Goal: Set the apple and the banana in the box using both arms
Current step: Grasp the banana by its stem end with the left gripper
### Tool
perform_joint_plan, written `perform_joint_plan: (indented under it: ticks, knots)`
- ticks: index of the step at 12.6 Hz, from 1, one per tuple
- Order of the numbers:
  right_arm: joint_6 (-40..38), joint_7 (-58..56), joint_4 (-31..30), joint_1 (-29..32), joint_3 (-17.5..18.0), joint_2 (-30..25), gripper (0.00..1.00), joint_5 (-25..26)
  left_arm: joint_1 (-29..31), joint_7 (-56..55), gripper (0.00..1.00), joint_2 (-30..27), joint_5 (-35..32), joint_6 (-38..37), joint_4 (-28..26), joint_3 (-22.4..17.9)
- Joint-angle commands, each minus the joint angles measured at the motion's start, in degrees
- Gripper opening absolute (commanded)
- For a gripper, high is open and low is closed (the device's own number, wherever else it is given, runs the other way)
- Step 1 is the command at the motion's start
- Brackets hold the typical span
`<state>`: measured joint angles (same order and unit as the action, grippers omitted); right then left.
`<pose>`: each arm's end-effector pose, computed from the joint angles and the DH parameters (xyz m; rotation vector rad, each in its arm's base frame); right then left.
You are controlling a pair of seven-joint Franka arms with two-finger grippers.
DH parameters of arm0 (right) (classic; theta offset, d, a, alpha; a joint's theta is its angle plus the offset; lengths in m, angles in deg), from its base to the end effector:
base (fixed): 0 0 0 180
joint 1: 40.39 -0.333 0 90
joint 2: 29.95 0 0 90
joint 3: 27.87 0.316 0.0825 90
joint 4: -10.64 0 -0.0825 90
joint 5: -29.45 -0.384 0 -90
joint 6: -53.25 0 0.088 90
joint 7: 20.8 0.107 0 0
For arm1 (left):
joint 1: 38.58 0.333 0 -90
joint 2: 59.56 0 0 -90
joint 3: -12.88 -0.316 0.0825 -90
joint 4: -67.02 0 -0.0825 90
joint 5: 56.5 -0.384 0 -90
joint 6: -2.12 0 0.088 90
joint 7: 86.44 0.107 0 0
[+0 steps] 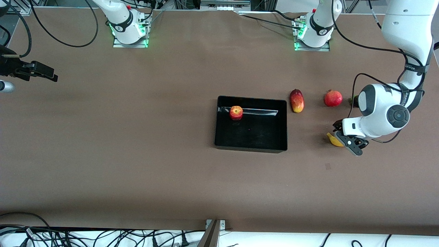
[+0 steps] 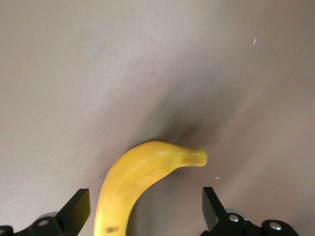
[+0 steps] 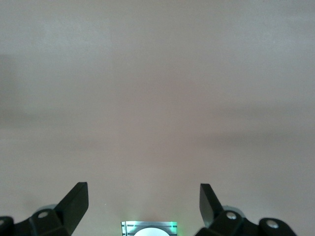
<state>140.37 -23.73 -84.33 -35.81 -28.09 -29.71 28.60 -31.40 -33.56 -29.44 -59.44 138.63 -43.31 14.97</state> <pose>0.5440 -0.0440 0.5776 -3.1093 0.0512 0.2178 0.6160 0.0561 0.2088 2.8310 -1.3125 -0.1048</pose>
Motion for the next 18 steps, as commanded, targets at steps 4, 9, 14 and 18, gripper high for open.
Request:
perform_joint_plan:
  ticks: [4, 9, 14, 18]
  knots:
    - [-1.25, 0.29, 1.19, 0.52, 0.39, 0.19, 1.0, -0.47, 0.37, 13.48, 1.0, 5.38, -0.49, 7.1, 0.82, -2.26]
    - [-1.34, 0.12, 1.19, 0.52, 0.39, 0.19, 1.0, -0.47, -0.24, 12.6, 0.0, 5.04, 1.97, 6.93, 0.82, -2.27]
    - [-1.34, 0.12, 1.19, 0.52, 0.31, 0.19, 1.0, -0.47, -2.43, 10.67, 0.0, 0.39, 2.41, 2.56, 1.0, -2.18]
    - [-1.34, 0.12, 1.19, 0.52, 0.22, 0.19, 1.0, -0.56, -12.43, 0.77, 0.0, -8.66, 9.77, -12.2, 1.0, -1.74]
